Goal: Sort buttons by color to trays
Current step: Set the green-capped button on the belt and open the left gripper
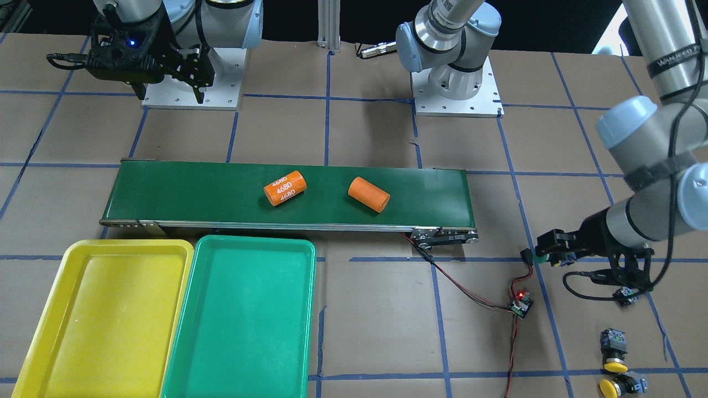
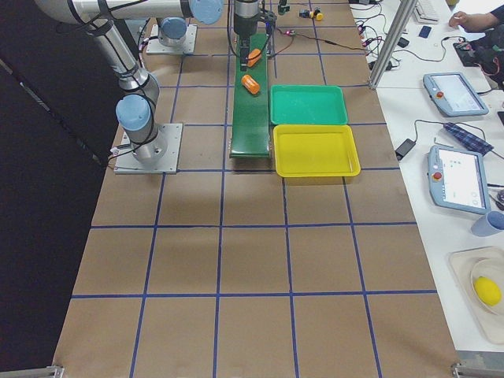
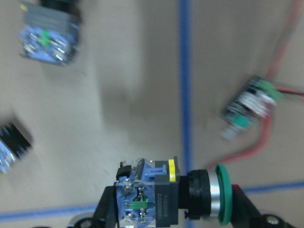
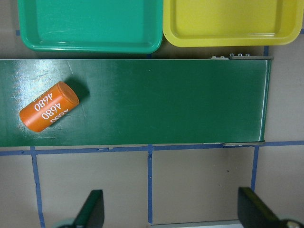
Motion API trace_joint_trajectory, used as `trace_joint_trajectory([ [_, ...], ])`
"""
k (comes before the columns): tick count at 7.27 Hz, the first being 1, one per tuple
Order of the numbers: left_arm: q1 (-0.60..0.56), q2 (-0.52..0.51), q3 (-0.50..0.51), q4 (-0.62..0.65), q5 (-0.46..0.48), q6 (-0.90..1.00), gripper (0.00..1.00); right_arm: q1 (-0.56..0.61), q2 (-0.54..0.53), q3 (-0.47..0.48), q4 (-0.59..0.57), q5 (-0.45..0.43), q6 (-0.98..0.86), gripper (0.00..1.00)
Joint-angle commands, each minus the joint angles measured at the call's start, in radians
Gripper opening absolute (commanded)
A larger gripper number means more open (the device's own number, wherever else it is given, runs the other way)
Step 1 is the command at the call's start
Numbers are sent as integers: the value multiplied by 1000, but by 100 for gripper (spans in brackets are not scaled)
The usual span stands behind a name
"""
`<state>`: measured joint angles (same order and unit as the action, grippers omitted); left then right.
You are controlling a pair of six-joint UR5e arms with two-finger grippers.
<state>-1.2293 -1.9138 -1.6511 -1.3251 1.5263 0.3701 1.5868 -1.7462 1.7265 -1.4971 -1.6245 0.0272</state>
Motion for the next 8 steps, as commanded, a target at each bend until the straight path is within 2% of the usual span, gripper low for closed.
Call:
trace_joint_trajectory([
  [1,-155,174,-229,1,-66,-257,9,-2,-1,-1,-9,0,11,100],
  [2,-233,206,-266,39,-58,-281,9,-4,-1,-7,-14,-1,16,100],
  [3,-257,244,-283,46,-58,-299,9,-10,-3,-5,-11,-2,11,100],
  [4,-272,245,-344,64,-67,-348,10,-11,5,-4,-21,3,28,100],
  [5,-283,213,-384,119,-68,-387,20,-11,4,-4,-63,3,30,100],
  [6,-285,204,-394,195,-74,-416,81,-13,5,-2,-116,0,30,100],
  [7,-286,213,-369,198,-72,-433,100,-13,-2,-2,-124,-3,28,100],
  [8,-279,210,-308,164,-63,-433,100,-11,4,-2,-132,3,30,100],
])
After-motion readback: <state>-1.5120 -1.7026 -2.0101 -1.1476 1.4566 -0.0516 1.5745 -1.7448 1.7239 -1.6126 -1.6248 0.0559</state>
